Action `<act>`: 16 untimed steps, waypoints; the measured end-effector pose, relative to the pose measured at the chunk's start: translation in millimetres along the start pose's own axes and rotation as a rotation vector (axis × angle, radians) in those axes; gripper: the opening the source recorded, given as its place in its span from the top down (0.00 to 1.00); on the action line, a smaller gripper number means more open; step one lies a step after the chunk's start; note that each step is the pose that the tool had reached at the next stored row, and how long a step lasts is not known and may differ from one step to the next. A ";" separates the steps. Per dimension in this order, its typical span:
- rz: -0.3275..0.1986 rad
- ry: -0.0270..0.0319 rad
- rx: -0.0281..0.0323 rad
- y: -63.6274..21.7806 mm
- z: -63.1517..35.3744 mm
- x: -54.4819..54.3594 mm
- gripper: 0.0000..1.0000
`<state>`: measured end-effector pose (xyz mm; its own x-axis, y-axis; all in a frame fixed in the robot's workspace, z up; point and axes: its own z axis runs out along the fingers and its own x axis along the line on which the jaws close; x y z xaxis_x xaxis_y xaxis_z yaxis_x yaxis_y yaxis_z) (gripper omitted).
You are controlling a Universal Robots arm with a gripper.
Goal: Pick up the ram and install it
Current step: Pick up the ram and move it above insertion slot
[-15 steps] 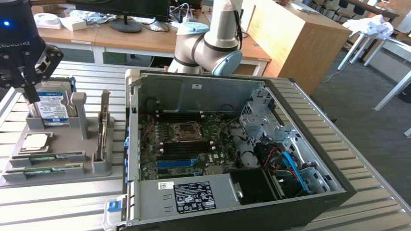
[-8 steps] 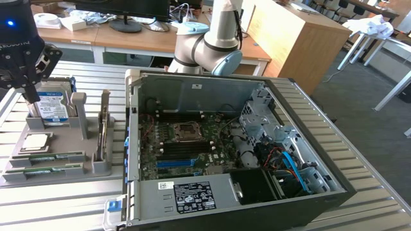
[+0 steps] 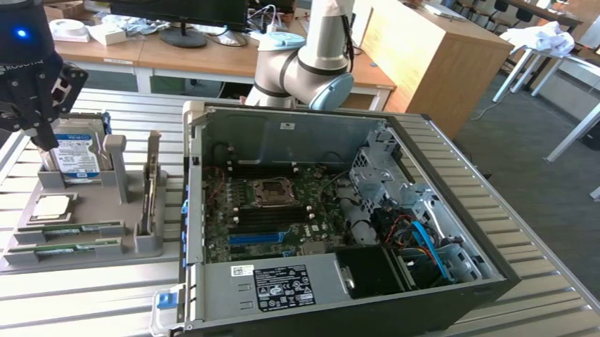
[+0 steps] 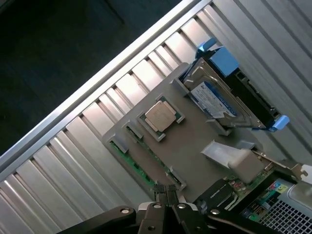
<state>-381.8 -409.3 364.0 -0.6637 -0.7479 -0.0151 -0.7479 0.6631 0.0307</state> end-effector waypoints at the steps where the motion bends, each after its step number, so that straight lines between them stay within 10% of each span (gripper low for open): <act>1: -0.016 0.0005 -0.0003 0.0 0.0 0.0 0.90; 16: -0.257 0.0097 -0.0041 -0.1 0.3 0.0 0.90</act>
<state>-381.8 -409.3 363.7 -0.4518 -0.8920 -0.0133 -0.8919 0.4512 0.0311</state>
